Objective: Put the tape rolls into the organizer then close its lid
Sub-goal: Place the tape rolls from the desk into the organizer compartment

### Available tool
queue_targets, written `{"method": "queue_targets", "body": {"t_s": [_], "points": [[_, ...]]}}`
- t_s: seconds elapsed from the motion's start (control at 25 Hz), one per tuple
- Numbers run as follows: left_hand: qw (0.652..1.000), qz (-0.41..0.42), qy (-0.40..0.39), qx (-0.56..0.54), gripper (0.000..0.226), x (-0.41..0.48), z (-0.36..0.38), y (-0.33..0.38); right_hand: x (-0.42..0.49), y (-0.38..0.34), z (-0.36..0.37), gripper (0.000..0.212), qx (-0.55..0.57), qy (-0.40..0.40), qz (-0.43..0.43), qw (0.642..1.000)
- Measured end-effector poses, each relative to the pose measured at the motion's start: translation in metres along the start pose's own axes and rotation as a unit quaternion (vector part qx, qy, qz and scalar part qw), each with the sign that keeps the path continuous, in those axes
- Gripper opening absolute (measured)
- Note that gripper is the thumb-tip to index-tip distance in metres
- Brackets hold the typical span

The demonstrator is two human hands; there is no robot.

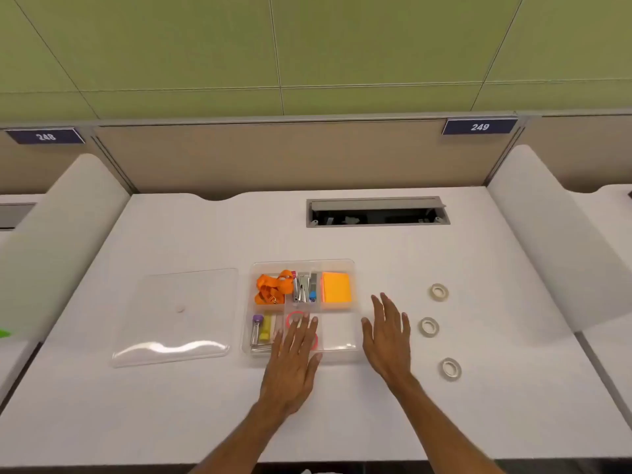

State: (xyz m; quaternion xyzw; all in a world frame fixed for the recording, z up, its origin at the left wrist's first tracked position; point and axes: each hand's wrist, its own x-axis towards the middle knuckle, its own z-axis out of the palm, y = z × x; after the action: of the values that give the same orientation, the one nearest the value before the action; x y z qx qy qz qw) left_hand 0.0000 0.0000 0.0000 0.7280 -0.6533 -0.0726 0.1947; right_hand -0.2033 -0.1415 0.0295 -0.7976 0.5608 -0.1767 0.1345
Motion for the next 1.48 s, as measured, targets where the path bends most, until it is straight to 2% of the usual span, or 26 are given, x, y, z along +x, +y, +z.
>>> {"method": "queue_targets", "body": {"t_s": [0.2, 0.44, 0.56, 0.84, 0.92, 1.04, 1.16, 1.24, 1.36, 1.48], "points": [[0.997, -0.035, 0.003, 0.066, 0.074, -0.025, 0.013, 0.003, -0.007, 0.047, 0.001, 0.051, 0.067, -0.041, 0.102, 0.992], [0.995, -0.064, -0.020, 0.076, 0.073, -0.031, 0.020, -0.002, -0.005, 0.057, 0.005, 0.061, 0.004, -0.133, 0.080, 0.988], [0.995, -0.067, -0.022, 0.063, 0.072, -0.031, 0.023, -0.002, -0.002, 0.053, 0.006, 0.058, -0.003, -0.113, 0.075, 0.991], [0.996, -0.075, -0.028, 0.043, 0.069, -0.032, 0.024, -0.004, 0.006, 0.047, 0.005, 0.031, -0.018, -0.065, 0.099, 0.993], [0.996, -0.078, -0.030, 0.038, 0.069, -0.033, 0.025, -0.006, 0.008, 0.043, 0.003, 0.034, 0.007, -0.052, 0.115, 0.992], [0.997, -0.072, -0.021, 0.031, 0.069, -0.034, 0.027, -0.008, 0.012, 0.029, -0.008, 0.049, 0.100, -0.004, 0.151, 0.983], [0.997, -0.066, -0.018, 0.032, 0.068, -0.035, 0.027, -0.008, 0.015, 0.010, -0.021, 0.050, 0.143, 0.037, 0.063, 0.987], [0.997, -0.066, -0.020, 0.034, 0.069, -0.035, 0.028, -0.009, 0.016, -0.006, -0.025, 0.047, 0.125, 0.036, -0.006, 0.992], [0.997, -0.066, -0.025, 0.035, 0.070, -0.034, 0.029, -0.010, 0.016, -0.028, -0.014, 0.047, 0.035, -0.034, -0.076, 0.996], [0.997, -0.070, -0.024, 0.033, 0.073, -0.034, 0.030, -0.010, 0.020, -0.040, 0.007, 0.048, -0.057, -0.133, -0.094, 0.985]]}}
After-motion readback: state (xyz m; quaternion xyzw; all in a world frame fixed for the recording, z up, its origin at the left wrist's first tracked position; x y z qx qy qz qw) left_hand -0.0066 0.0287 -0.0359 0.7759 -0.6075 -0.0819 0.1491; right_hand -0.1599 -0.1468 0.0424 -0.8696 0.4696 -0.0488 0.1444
